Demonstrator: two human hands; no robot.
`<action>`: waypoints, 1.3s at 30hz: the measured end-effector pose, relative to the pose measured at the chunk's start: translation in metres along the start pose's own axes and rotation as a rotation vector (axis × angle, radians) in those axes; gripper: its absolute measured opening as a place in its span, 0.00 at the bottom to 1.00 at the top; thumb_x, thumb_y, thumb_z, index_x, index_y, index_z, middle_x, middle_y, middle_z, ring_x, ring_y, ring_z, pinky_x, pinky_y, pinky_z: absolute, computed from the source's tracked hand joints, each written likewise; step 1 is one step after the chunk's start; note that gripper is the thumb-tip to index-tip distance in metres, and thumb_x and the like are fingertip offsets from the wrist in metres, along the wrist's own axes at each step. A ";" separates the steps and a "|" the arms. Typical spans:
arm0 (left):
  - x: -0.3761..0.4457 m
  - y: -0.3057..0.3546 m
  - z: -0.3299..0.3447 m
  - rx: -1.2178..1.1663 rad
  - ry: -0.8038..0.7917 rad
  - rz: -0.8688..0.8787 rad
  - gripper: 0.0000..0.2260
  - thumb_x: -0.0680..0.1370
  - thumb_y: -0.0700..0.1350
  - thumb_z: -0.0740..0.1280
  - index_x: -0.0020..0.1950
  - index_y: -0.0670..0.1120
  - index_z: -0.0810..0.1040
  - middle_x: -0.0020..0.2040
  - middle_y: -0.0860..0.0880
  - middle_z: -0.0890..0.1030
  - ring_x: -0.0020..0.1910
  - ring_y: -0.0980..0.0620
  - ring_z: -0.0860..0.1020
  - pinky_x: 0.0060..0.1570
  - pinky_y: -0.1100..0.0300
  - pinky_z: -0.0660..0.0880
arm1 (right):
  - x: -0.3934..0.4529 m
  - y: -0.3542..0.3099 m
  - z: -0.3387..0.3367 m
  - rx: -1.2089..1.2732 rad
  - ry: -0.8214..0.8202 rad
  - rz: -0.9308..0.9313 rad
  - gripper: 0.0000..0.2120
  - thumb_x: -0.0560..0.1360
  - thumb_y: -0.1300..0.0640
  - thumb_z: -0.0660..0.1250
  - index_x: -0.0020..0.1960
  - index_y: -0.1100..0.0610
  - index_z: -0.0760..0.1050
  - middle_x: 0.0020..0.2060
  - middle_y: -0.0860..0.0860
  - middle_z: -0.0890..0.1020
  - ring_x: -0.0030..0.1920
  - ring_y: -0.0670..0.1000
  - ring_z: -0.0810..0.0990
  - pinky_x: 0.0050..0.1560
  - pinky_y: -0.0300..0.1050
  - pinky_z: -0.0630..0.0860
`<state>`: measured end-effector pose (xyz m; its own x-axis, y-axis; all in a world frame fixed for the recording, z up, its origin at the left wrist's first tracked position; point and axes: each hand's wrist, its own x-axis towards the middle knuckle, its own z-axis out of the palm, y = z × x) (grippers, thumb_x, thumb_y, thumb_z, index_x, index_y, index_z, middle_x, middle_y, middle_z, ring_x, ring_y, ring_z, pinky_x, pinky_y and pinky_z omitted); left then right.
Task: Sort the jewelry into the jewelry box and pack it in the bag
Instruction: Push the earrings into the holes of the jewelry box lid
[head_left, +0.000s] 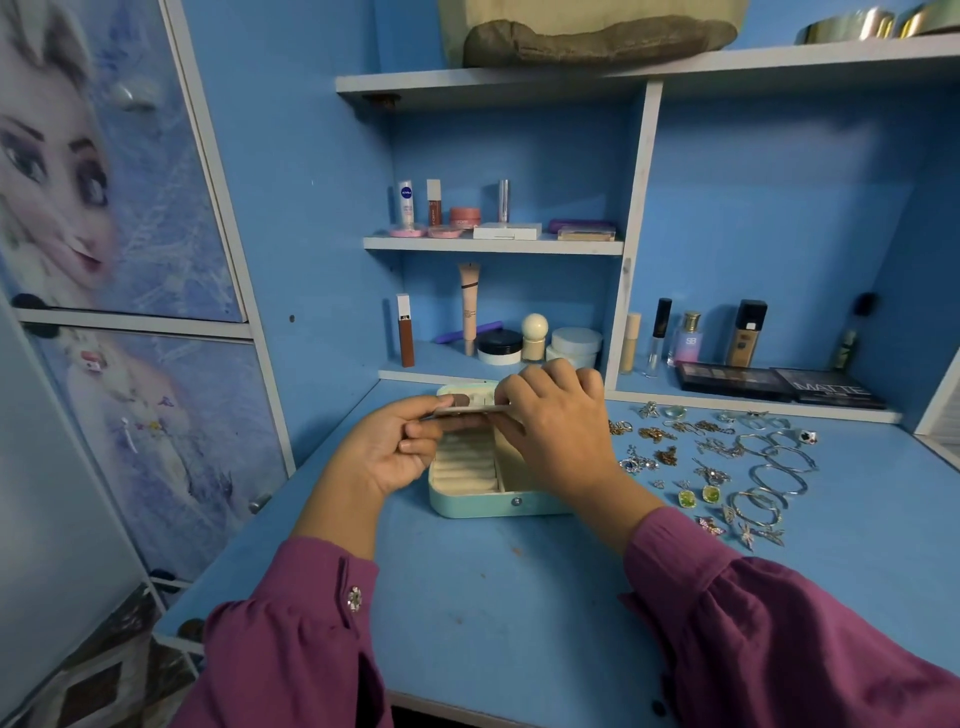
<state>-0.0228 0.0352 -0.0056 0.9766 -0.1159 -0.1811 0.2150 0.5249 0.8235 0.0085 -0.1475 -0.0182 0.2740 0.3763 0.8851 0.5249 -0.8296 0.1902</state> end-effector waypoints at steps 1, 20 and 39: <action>-0.001 0.000 0.000 -0.001 0.005 -0.005 0.08 0.79 0.37 0.58 0.50 0.37 0.77 0.47 0.33 0.82 0.14 0.60 0.62 0.14 0.73 0.58 | 0.000 0.000 -0.002 0.014 -0.011 -0.007 0.09 0.67 0.49 0.74 0.41 0.52 0.76 0.34 0.47 0.78 0.39 0.54 0.75 0.42 0.46 0.58; -0.002 -0.002 -0.001 0.189 0.061 -0.049 0.13 0.76 0.30 0.56 0.46 0.36 0.80 0.25 0.52 0.69 0.14 0.60 0.59 0.13 0.72 0.53 | -0.032 0.112 -0.043 0.386 -0.806 0.344 0.05 0.71 0.52 0.73 0.42 0.41 0.81 0.37 0.34 0.76 0.48 0.43 0.72 0.59 0.48 0.68; -0.006 -0.003 0.002 0.193 0.063 -0.047 0.12 0.76 0.30 0.55 0.49 0.36 0.78 0.27 0.51 0.73 0.14 0.60 0.60 0.12 0.72 0.54 | -0.031 0.106 -0.042 0.314 -1.019 0.225 0.04 0.75 0.48 0.67 0.47 0.43 0.81 0.39 0.34 0.77 0.50 0.43 0.70 0.65 0.49 0.61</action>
<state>-0.0290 0.0327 -0.0061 0.9649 -0.0801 -0.2499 0.2620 0.3480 0.9001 0.0217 -0.2643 -0.0080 0.8528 0.5144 0.0903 0.5220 -0.8343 -0.1774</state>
